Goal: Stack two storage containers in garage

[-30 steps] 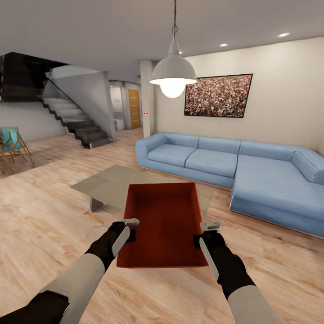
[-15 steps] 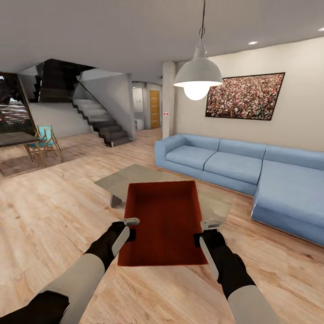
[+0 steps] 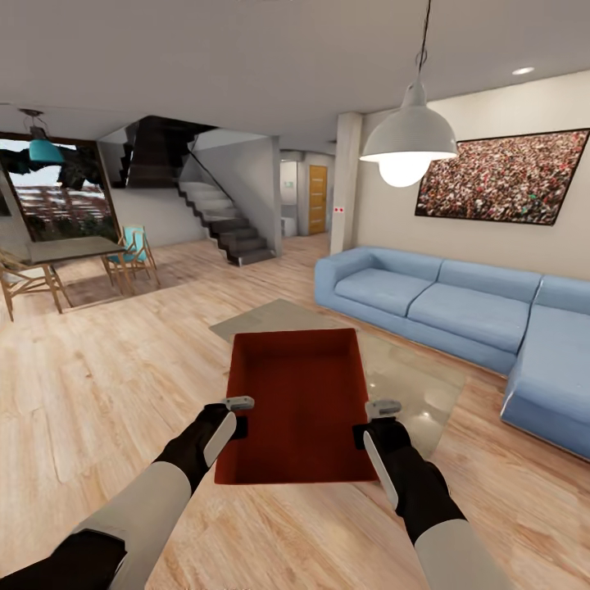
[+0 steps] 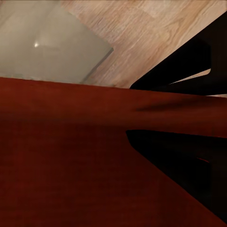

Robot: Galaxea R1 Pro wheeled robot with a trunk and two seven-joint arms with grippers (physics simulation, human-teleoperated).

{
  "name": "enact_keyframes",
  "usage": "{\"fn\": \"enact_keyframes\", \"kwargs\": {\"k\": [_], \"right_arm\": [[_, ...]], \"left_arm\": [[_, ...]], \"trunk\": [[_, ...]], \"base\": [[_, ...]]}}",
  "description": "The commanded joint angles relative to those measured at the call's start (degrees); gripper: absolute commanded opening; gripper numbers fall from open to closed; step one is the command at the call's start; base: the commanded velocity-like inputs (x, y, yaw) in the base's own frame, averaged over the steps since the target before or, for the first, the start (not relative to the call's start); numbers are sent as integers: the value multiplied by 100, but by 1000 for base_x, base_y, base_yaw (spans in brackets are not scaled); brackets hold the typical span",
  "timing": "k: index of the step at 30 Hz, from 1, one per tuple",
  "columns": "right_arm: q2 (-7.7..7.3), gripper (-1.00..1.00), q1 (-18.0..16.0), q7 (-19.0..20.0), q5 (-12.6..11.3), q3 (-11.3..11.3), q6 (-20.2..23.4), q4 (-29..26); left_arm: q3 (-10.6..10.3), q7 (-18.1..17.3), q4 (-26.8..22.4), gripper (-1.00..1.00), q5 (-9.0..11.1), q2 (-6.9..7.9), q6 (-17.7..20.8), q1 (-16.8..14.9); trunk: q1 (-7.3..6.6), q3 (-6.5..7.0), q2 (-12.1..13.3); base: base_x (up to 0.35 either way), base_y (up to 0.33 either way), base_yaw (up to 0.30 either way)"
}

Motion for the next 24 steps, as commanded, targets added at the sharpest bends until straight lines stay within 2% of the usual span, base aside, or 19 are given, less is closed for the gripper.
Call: {"fn": "enact_keyframes", "kwargs": {"k": [1,11,15,24], "right_arm": [[-3,-100,-3,23,-324,33,-68,-245],[-3,-100,-5,27,-324,33,-69,-238],[-3,-100,-4,31,-324,33,-72,-237],[-3,-100,-3,35,-324,33,-76,-239]], "left_arm": [[-86,8,13,-100,-56,32,227,2],[-95,-2,13,-100,-56,32,222,2],[-99,-8,16,-100,-55,30,223,2],[-108,-11,13,-100,-56,23,209,2]], "trunk": [[-23,18,42],[-242,198,443],[-330,270,603],[-330,270,603]], "base": [[0,0,288],[0,0,257],[0,0,51],[0,0,4]]}}
